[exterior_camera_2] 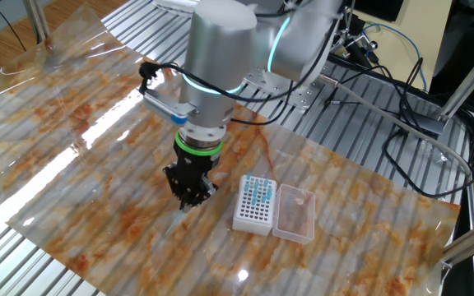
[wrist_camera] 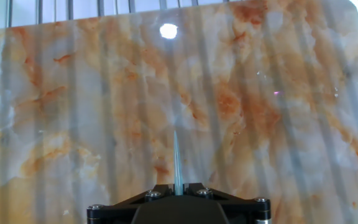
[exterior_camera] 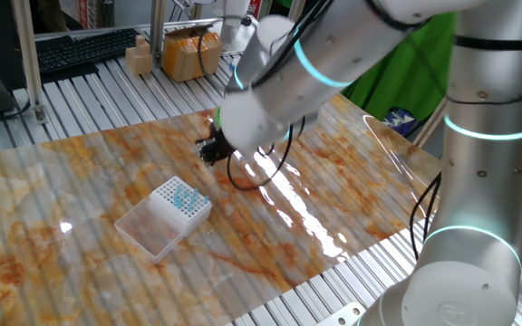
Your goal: Insert a medium pipette tip into the holder for medium pipette tips
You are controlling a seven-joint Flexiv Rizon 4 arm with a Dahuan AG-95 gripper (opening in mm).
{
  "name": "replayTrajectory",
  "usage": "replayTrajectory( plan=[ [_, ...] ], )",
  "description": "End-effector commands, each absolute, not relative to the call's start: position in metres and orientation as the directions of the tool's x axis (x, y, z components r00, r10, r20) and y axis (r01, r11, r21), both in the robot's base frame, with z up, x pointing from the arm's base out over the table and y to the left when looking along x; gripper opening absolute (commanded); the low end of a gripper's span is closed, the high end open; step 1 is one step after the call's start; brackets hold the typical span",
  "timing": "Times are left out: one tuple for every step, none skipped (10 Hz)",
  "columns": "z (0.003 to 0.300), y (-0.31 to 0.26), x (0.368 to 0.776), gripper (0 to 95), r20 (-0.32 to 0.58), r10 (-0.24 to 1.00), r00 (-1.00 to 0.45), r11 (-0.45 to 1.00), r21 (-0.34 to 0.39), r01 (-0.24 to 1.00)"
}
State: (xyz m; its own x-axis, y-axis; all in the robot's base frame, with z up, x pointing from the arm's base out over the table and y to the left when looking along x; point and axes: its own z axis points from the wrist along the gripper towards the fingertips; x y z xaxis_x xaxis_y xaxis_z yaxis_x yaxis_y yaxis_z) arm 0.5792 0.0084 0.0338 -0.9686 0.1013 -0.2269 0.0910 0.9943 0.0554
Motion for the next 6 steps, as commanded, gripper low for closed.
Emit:
replayTrajectory(
  plan=[
    [0.036,0.013,0.579,0.0,-0.176,0.125,-0.976,0.992,0.052,0.118],
    [0.039,0.015,0.577,0.0,-0.151,0.138,-0.979,0.99,0.05,0.132],
    [0.042,0.018,0.575,0.0,-0.122,0.152,-0.981,0.988,0.049,0.147],
    [0.046,0.02,0.574,0.0,-0.101,0.165,-0.981,0.986,0.048,0.161],
    [0.048,0.022,0.573,0.0,-0.09,0.171,-0.981,0.985,0.047,0.167],
    [0.052,0.026,0.571,0.0,-0.068,0.183,-0.981,0.983,0.044,0.181]
  ],
)
